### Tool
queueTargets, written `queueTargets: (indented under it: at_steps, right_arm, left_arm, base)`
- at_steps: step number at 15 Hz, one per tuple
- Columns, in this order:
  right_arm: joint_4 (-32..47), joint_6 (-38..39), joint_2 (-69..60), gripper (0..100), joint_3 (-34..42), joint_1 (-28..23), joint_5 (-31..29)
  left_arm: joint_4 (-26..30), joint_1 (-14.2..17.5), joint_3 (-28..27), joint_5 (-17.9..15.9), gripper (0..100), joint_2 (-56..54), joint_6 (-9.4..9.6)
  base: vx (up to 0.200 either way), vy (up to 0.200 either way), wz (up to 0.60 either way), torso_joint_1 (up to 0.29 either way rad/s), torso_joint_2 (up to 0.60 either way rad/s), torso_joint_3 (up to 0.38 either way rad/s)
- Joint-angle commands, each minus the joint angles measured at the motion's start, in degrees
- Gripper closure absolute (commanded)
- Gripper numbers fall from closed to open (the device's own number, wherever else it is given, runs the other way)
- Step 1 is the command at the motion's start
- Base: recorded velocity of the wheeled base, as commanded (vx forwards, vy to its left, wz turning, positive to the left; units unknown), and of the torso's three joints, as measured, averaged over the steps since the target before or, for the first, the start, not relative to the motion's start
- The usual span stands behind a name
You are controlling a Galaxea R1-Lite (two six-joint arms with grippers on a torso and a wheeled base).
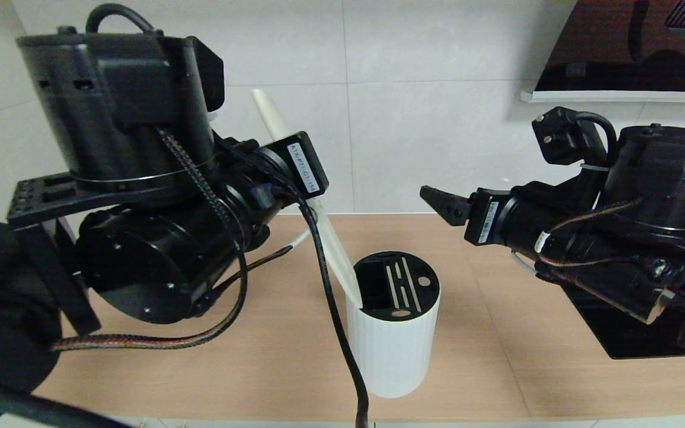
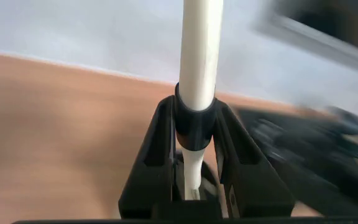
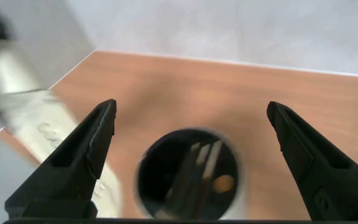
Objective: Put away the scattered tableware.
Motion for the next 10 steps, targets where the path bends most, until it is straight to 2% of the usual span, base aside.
queueTargets:
  at_steps: [1,2,3,5,6,7,8,10]
  right_arm:
    - [0.02,-0.1,-0.64,0,-1.05,-2.7,0.03]
    - [0.02,-0.1,-0.73,0,-1.05,-2.78,0.03]
    - [0.02,-0.1,-0.9,0,-1.23,-3.31,0.03]
    - [0.02,-0.19,-0.81,0,-1.23,-3.31,0.03]
    - [0.02,-0.19,-0.55,0,-1.23,-3.31,0.03]
    - [0.02,-0.19,-0.55,0,-1.23,-3.31,0.03]
    - [0.02,-0.19,-0.38,0,-1.14,-3.31,0.03]
    - [0.02,-0.19,-0.38,0,-1.14,-3.31,0.03]
  left_arm:
    - [-0.49,-3.87,-2.52,6.53,100,3.06,4.63]
    - [-0.67,-4.22,-2.61,7.06,100,3.23,4.98]
    - [-4.27,-6.16,-2.79,10.4,100,5.08,7.71]
    - [-11.57,-7.56,-2.52,14.27,100,8.07,11.75]
    - [-19.65,-8.09,-1.82,17.52,100,10.88,15.79]
    - [-21.68,-8.09,-1.21,17.7,100,11.23,17.11]
    - [-28.18,-8.44,-0.06,17.87,100,11.94,20.45]
    - [-33.37,-9.5,0.55,18.22,100,13.78,22.74]
  base:
    - [0.0,0.0,0.0,0.0,0.0,0.0]
    - [0.0,0.0,0.0,0.0,0.0,0.0]
    - [0.0,0.0,0.0,0.0,0.0,0.0]
    - [0.0,0.0,0.0,0.0,0.0,0.0]
    - [0.0,0.0,0.0,0.0,0.0,0.0]
    - [0.0,0.0,0.0,0.0,0.0,0.0]
    - [0.0,0.0,0.0,0.0,0.0,0.0]
    - [0.0,0.0,0.0,0.0,0.0,0.0]
